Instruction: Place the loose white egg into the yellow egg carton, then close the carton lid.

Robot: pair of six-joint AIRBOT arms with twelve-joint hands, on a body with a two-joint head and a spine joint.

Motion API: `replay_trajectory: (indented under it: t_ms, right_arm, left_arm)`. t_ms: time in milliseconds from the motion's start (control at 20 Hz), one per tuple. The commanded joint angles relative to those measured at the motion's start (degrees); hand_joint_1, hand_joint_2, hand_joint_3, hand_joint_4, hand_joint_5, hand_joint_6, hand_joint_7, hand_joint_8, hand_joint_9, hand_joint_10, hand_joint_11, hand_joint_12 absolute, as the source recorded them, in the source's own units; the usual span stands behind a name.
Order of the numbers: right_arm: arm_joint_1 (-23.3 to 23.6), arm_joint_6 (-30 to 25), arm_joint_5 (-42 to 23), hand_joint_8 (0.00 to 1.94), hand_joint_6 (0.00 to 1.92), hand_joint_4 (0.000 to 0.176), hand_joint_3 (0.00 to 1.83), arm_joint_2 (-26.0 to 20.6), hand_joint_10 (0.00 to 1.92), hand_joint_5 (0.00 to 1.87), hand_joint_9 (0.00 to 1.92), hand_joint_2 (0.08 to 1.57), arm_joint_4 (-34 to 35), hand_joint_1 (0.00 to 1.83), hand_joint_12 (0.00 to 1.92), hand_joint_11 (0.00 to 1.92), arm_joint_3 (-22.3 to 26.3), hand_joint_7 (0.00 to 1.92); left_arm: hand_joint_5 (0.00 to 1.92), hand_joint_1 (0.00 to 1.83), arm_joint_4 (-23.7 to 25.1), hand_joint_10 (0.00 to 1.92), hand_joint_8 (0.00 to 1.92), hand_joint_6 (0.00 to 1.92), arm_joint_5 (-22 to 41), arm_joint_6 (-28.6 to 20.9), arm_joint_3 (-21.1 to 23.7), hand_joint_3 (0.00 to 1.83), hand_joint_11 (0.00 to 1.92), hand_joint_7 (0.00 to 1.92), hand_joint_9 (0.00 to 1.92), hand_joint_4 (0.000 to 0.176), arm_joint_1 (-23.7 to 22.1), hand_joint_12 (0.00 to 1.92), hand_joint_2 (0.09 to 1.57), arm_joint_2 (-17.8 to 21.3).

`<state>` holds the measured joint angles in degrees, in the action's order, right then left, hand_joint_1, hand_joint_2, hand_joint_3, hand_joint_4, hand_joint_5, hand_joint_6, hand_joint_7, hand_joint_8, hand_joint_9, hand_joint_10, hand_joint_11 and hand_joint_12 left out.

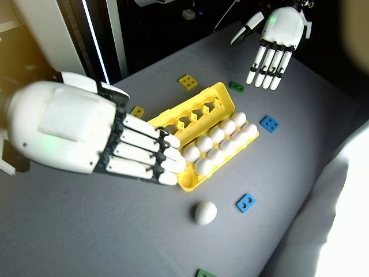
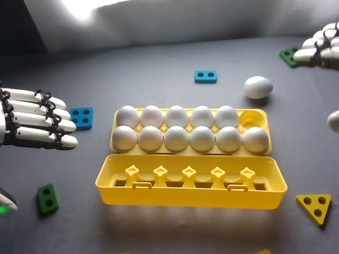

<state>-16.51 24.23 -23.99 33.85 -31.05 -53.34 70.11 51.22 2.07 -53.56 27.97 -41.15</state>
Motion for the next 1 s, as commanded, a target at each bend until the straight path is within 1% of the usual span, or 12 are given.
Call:
replay_trajectory:
  t_ms: [0,100,200,250,350,450,500,600,650,700,800,950]
  right_arm:
    - [0.9,0.5,-4.4,0.00,0.00,0.000,0.00,-0.4,0.00,0.11,0.04,1.05,1.9,0.16,0.11,0.00,-0.6,0.05]
    - [1.4,1.7,-2.2,0.00,0.00,0.000,0.00,0.7,0.00,0.12,0.04,1.01,1.9,0.21,0.13,0.00,-1.2,0.06]
    - [1.7,2.3,-1.0,0.00,0.00,0.000,0.00,3.1,0.00,0.08,0.01,0.98,1.8,0.24,0.07,0.00,-3.2,0.02]
    - [2.1,2.3,0.5,0.00,0.01,0.000,0.00,4.8,0.00,0.11,0.04,0.93,1.9,0.26,0.15,0.00,-4.9,0.05]
    - [2.5,2.3,1.9,0.00,0.00,0.002,0.00,6.9,0.00,0.12,0.02,0.88,1.9,0.26,0.14,0.00,-7.2,0.04]
    - [2.9,2.3,3.4,0.00,0.00,0.037,0.00,9.0,0.00,0.12,0.00,0.86,1.9,0.35,0.04,0.00,-9.4,0.00]
    - [3.1,2.5,3.7,0.00,0.00,0.073,0.00,9.5,0.00,0.12,0.00,0.85,1.9,0.35,0.01,0.00,-10.0,0.00]
    - [3.6,3.1,4.5,0.00,0.02,0.118,0.00,10.0,0.00,0.17,0.00,0.81,1.9,0.27,0.00,0.00,-10.7,0.00]
    - [3.8,3.4,4.9,0.00,0.02,0.139,0.00,10.0,0.00,0.18,0.00,0.81,1.9,0.33,0.00,0.00,-11.0,0.00]
    - [4.2,3.7,5.5,0.00,0.01,0.142,0.00,10.4,0.00,0.17,0.00,0.81,1.9,0.37,0.00,0.00,-11.5,0.00]
    - [5.3,3.9,6.9,0.00,0.01,0.162,0.00,13.5,0.00,0.24,0.00,0.77,1.9,0.43,0.00,0.00,-14.2,0.00]
    - [7.8,3.9,8.6,0.00,0.00,0.159,0.00,17.2,0.00,0.23,0.00,0.76,1.9,0.46,0.00,0.00,-18.1,0.00]
  left_arm:
    - [0.12,0.00,-3.5,0.00,0.00,0.00,2.5,-0.2,-0.3,0.01,0.00,0.06,0.03,0.000,-0.5,0.08,1.10,1.2]
    - [0.15,0.00,-3.6,0.00,0.00,0.00,2.8,0.5,-0.6,0.00,0.00,0.09,0.06,0.000,-1.2,0.14,1.08,1.2]
    - [0.12,0.00,-6.8,0.00,0.00,0.00,3.1,1.4,-1.4,0.00,0.00,0.07,0.04,0.000,-1.5,0.11,1.08,1.1]
    - [0.15,0.00,-6.2,0.00,0.00,0.00,3.8,-2.0,-2.4,0.00,0.00,0.10,0.08,0.000,-2.1,0.22,1.07,0.6]
    - [0.15,0.00,-3.9,0.00,0.00,0.00,3.9,-5.0,-3.9,0.01,0.00,0.11,0.09,0.000,-2.8,0.25,1.07,-0.1]
    - [0.17,0.00,-0.6,0.00,0.00,0.00,3.1,-7.1,-4.5,0.01,0.00,0.12,0.10,0.000,-2.6,0.23,1.09,-0.4]
    - [0.18,0.00,0.6,0.00,0.00,0.01,3.2,-7.6,-4.4,0.01,0.00,0.12,0.10,0.000,-2.5,0.22,1.09,-0.4]
    - [0.16,0.00,1.9,0.00,0.00,0.00,4.8,-8.8,-4.4,0.00,0.00,0.13,0.11,0.000,-3.1,0.27,1.08,-0.5]
    - [0.14,0.00,2.7,0.00,0.00,0.00,5.5,-9.5,-5.1,0.00,0.00,0.10,0.09,0.000,-3.8,0.21,1.08,-1.7]
    - [0.12,0.00,3.3,0.00,0.00,0.00,6.5,-9.9,-5.1,0.00,0.00,0.08,0.07,0.000,-4.3,0.16,1.08,-1.9]
    - [0.07,0.00,4.3,0.00,0.00,0.00,7.3,-10.8,-4.1,0.00,0.00,0.04,0.02,0.000,-4.1,0.02,1.09,-1.0]
    - [0.09,0.00,4.1,0.01,0.01,0.01,7.3,-10.9,-3.5,0.00,0.03,0.06,0.04,0.000,-4.3,0.02,1.09,-1.1]
